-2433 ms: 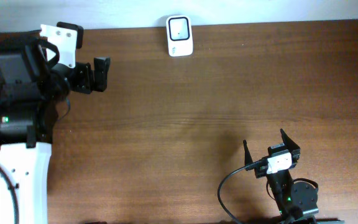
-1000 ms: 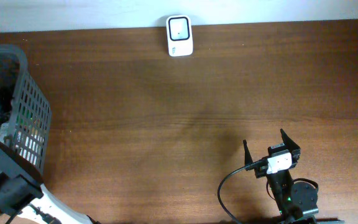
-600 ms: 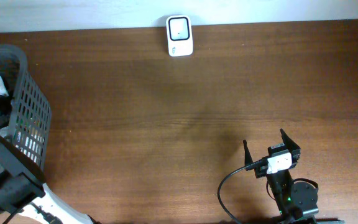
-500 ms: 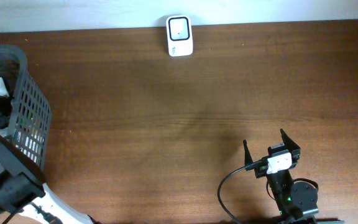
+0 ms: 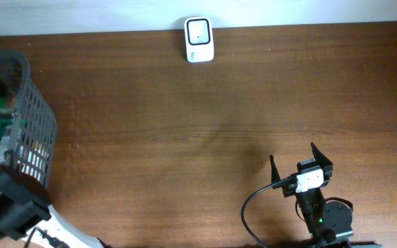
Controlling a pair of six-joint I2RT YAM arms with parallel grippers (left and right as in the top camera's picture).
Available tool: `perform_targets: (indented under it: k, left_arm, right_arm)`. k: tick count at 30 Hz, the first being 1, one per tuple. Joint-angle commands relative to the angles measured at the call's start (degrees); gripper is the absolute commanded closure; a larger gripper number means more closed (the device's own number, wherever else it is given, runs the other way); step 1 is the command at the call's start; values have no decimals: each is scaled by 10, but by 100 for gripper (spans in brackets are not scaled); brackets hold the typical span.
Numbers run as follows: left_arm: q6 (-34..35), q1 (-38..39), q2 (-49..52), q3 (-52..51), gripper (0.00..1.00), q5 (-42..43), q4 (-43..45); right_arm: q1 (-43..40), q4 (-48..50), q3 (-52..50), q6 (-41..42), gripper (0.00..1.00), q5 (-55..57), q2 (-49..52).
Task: Scan the item barcode
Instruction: 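Reach into the basket and grasp the green-lidded jar with the left gripper, then carry the jar out and set it on the table center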
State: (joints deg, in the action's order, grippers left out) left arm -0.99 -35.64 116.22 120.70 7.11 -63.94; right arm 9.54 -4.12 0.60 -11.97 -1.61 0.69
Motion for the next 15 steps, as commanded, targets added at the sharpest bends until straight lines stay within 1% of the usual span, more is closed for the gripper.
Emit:
perform_targets:
  k: [1, 4, 6, 7, 10, 12, 14, 15]
  left_arm:
    - [19, 1, -93, 70, 53, 64, -4]
    - [19, 4, -172, 75, 54, 170, 10]
    - [22, 19, -206, 75, 55, 198, 15]
    - [34, 43, -224, 75, 55, 202, 15]
    - [33, 127, -231, 72, 53, 201, 9]
    - [33, 203, -223, 54, 53, 201, 8]
    - [31, 295, -197, 30, 53, 197, 9]
    - [31, 321, -186, 23, 53, 188, 9]
  right_arm:
    - [3, -2, -3, 6, 2, -6, -4]
    - [3, -2, -3, 6, 2, -6, -4]
    - [3, -2, -3, 6, 2, -6, -4]
    - [3, -2, -3, 6, 2, -6, -4]
    - [3, -2, -3, 6, 2, -5, -4]
    - [3, -2, -3, 6, 2, -6, -4]
    - [3, -2, -3, 6, 2, -6, -4]
    - [3, -2, -3, 6, 1, -6, -4]
